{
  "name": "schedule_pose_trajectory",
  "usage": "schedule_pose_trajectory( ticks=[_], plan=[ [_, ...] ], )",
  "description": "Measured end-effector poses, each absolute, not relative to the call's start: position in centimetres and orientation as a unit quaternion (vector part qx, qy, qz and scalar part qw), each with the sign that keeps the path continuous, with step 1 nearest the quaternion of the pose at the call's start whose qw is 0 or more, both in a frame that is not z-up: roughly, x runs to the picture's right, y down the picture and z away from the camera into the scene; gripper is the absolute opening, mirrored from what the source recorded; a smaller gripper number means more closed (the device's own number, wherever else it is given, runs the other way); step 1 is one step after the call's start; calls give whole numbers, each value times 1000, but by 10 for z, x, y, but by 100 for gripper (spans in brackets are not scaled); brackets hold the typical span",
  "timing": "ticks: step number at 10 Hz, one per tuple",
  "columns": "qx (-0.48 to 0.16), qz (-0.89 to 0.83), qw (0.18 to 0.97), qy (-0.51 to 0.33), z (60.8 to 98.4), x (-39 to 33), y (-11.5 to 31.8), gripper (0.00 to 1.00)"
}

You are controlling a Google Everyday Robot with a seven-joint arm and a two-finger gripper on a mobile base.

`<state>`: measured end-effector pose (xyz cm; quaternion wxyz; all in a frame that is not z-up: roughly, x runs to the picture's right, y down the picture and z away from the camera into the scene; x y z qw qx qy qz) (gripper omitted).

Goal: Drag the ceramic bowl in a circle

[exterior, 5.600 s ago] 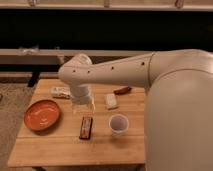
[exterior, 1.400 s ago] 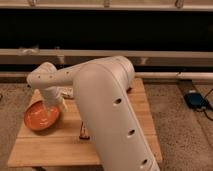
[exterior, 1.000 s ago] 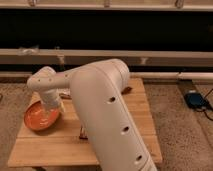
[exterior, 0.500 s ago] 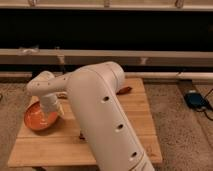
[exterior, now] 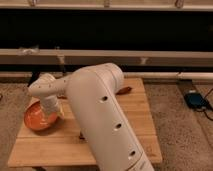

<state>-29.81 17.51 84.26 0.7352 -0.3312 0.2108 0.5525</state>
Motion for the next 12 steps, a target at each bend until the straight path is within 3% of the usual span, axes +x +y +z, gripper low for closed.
schedule_pose_trajectory(
  ticks=[2, 7, 12],
  plan=[
    [-333, 549, 738, 206, 847, -297, 175, 54],
    [-318, 552, 739, 217, 855, -262, 163, 3],
    [-273, 573, 735, 238, 875, -231, 114, 0]
  ],
)
